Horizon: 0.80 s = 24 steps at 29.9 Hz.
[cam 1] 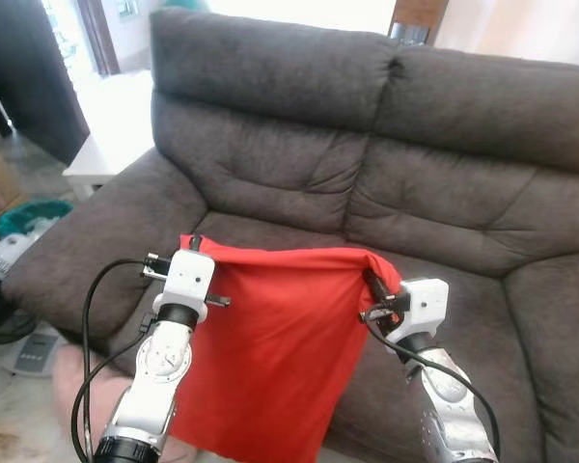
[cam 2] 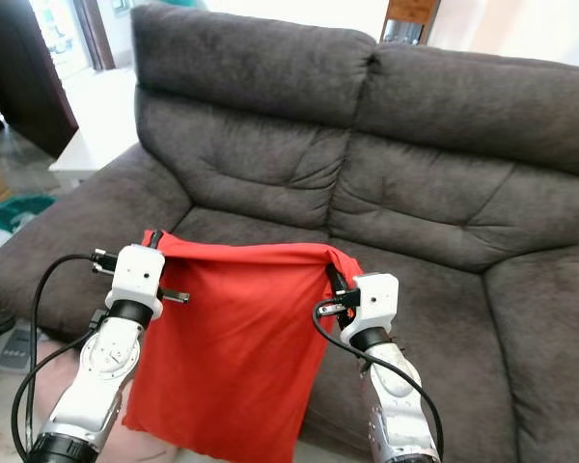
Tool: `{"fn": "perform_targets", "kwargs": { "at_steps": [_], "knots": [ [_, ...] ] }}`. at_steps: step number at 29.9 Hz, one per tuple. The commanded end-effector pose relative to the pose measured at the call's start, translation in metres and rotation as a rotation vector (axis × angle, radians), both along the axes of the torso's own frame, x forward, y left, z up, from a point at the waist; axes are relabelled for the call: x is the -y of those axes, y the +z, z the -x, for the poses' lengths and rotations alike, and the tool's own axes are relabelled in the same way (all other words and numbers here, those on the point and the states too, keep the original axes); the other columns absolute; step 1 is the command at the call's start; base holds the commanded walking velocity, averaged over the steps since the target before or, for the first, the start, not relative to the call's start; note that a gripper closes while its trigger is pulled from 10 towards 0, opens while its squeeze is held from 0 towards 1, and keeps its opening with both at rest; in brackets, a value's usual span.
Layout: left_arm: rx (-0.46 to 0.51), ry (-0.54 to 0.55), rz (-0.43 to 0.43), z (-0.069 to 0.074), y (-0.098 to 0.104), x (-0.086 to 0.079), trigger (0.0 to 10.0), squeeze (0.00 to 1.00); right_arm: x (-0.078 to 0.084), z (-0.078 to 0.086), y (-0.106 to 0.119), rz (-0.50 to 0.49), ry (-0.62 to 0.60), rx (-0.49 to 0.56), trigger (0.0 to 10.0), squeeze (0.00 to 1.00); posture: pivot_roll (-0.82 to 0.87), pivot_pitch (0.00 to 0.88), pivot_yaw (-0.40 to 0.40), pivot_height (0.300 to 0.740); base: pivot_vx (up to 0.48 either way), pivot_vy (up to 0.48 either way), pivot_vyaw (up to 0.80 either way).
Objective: Move the pillow to the sofa from floor
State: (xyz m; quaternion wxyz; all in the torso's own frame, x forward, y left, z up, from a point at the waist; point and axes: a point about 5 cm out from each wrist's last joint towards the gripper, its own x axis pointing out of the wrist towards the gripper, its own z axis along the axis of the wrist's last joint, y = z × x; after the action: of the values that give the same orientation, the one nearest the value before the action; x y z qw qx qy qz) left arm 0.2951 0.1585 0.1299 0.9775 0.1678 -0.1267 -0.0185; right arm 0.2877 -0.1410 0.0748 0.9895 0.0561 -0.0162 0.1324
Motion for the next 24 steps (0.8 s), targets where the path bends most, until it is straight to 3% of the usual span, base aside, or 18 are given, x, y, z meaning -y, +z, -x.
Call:
{"fn": "perform_targets", "kwargs": {
  "at_steps": [1,24],
  "knots": [
    [0.041,0.006,0.012,-0.0009,0.0102,0.0006,10.0,0.0,0.0228,-0.0075,0.0207,-0.013,-0.104,0.098,10.0,0.0,0.1,0.018,-0.073,0.74,0.0,-0.409,-0.73],
    [0.05,-0.017,0.002,-0.0021,0.0115,0.0012,10.0,0.0,0.0227,-0.0132,0.0221,-0.018,-0.128,0.11,10.0,0.0,0.11,0.005,-0.073,0.74,0.0,-0.406,-0.02]
  ]
}}
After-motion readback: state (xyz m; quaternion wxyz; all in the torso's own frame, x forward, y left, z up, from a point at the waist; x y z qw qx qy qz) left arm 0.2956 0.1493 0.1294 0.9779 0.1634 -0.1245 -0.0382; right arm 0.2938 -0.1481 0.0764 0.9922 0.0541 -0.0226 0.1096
